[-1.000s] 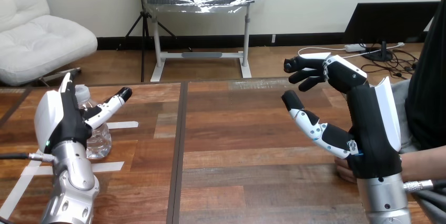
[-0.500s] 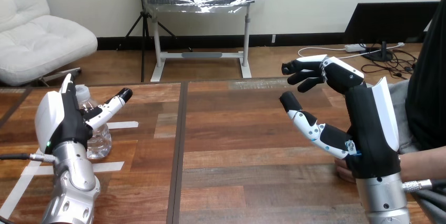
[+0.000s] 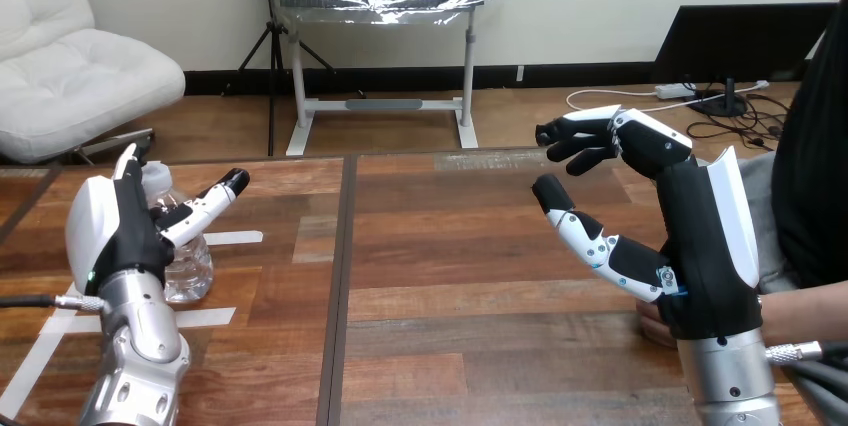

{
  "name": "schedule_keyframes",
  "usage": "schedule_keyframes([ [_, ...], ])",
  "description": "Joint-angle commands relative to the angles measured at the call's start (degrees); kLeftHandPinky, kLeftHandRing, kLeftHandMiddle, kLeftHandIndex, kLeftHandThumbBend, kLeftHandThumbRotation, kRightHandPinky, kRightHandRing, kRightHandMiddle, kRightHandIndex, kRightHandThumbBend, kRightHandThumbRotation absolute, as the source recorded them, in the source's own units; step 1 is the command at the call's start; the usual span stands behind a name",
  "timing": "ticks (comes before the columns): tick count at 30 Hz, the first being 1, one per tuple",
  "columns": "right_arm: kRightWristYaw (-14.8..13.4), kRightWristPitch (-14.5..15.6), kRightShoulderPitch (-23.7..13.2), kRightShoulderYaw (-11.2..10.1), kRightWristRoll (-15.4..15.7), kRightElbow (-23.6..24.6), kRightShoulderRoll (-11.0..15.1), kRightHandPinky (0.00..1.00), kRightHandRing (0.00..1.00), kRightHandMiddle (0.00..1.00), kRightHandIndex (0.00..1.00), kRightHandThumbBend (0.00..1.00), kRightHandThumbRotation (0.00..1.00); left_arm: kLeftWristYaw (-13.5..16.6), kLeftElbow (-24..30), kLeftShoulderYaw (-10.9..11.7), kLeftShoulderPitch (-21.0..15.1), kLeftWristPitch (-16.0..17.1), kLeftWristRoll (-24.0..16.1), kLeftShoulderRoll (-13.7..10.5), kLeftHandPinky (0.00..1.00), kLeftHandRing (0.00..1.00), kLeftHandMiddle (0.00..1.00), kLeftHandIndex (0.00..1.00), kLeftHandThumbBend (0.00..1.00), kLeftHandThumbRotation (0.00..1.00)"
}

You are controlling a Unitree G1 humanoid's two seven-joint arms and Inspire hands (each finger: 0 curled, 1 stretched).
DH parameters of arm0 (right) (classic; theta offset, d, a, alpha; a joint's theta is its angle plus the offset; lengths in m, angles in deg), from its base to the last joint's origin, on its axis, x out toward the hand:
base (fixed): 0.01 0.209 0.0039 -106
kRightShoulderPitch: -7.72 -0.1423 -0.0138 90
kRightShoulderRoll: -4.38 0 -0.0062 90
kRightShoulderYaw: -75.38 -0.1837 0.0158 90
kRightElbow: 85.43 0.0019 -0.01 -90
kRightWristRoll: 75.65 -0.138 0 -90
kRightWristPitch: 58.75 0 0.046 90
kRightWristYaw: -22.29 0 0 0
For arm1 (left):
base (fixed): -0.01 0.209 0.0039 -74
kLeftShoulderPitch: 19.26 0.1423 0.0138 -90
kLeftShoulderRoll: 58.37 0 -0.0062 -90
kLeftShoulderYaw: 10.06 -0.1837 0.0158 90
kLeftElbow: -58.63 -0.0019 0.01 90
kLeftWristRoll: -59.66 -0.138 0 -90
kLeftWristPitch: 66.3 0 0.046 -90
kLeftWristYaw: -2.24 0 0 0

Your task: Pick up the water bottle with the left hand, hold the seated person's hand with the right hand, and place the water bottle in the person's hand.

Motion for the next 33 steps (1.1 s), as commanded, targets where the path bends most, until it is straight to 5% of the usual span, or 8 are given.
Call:
schedule_keyframes([
  [1,-0.16,-0.18,-3.46,-0.32,-0.26,1.71,1.13,0.48,0.57,0.62,0.58,0.46,0.04,-0.23,0.41,0.16,-4.24,0.64,0.88,-1.13,0.76,0.84,0.89,0.89,0.84,0.55],
  [33,-1.01,-0.54,-3.05,-0.42,0.41,1.68,1.54,0.48,0.57,0.62,0.58,0.47,0.03,-1.84,2.49,-0.12,-2.84,1.00,4.19,-0.27,0.74,0.82,0.86,0.87,0.83,0.53],
])
